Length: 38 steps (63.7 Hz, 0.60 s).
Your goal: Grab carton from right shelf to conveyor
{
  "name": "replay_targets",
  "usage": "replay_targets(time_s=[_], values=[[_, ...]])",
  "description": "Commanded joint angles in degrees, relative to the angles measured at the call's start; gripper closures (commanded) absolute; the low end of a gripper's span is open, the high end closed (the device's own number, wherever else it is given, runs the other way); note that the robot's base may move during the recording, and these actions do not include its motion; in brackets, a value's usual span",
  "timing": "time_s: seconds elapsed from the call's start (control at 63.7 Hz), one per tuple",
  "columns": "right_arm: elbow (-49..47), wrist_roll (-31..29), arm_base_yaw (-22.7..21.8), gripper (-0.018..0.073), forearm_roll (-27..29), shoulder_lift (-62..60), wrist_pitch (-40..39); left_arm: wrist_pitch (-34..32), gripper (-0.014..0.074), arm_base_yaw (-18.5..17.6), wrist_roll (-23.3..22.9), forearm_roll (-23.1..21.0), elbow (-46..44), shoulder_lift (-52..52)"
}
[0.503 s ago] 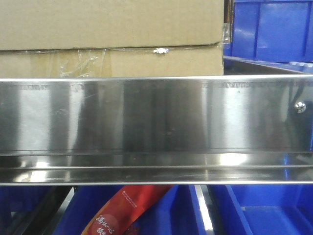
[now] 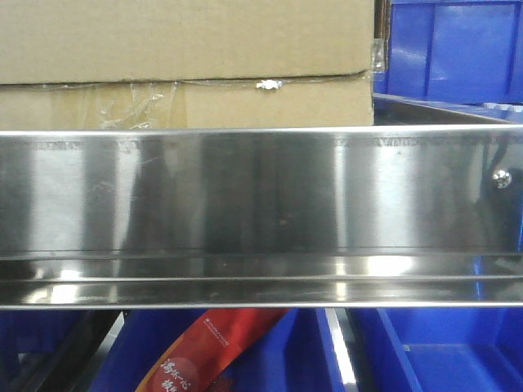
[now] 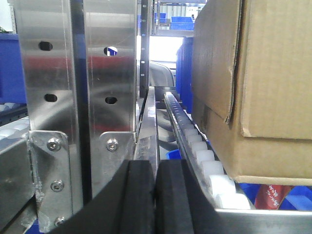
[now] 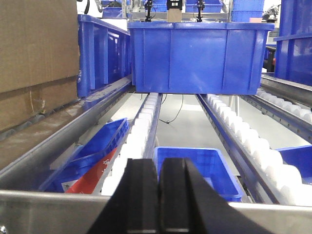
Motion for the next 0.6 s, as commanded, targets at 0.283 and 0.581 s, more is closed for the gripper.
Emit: replay_targets(time_s=[0.283,0.581], values=[[0.0,-0.1,0.1,0.0629,0.0,-0.2,-2.3,-4.5,0.0601,-0.3,0.2,-1.6,-0.1,-0.2],[-5.6,-0.1,0.1,0.0629,0.8,-0.2,-2.4,-12.0,0.0602,-0.3,0.2,-2.8,-2.0,-0.2]])
